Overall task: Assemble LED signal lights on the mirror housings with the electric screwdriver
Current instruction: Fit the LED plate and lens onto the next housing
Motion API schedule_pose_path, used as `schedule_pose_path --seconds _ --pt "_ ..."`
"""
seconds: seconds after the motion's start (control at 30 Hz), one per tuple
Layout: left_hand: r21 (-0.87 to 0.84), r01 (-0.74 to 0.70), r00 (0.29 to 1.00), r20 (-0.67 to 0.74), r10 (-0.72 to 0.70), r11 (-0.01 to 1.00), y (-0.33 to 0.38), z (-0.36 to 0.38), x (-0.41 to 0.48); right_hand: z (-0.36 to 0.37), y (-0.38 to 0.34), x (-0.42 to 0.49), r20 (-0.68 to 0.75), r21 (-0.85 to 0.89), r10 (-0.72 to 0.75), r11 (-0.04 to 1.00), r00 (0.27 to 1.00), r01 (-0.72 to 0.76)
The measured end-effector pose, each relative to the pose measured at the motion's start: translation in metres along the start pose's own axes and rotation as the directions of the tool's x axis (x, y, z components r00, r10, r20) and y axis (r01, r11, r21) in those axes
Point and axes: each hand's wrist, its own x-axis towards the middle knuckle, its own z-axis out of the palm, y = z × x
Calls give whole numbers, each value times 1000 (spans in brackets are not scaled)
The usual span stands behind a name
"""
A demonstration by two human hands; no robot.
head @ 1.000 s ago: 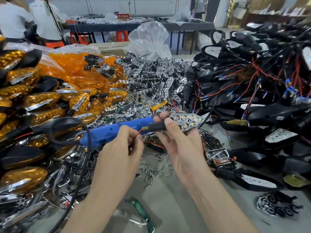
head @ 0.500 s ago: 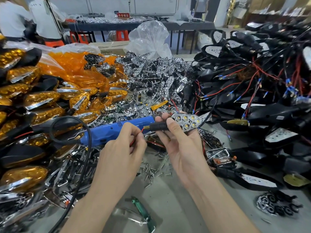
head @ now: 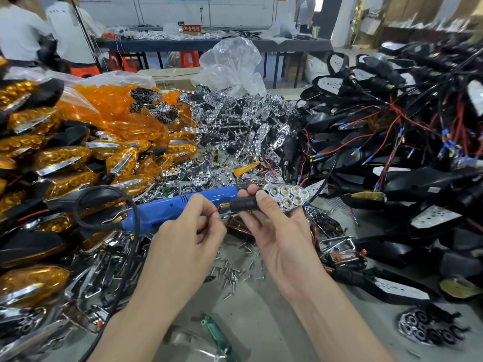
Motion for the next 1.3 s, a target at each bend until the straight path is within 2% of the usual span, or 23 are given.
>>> schedule_pose_path --seconds 0.17,0.5,0.73,1.3 --pt "4 1 999 -38 -1 1000 8 0 1 -1 -4 4 1 1 -35 999 999 35" --pt "155 -44 996 -66 55 987 9 -3 3 -1 -5 2 -12 -5 -18 1000 1000 18" --pt "181 -50 998 -18 54 982 5 -1 1 0 -5 4 -42 38 14 999 999 -12" --pt "128 -29 998 59 22 991 -1 -4 2 2 -4 3 -55 -32 73 997 996 -75"
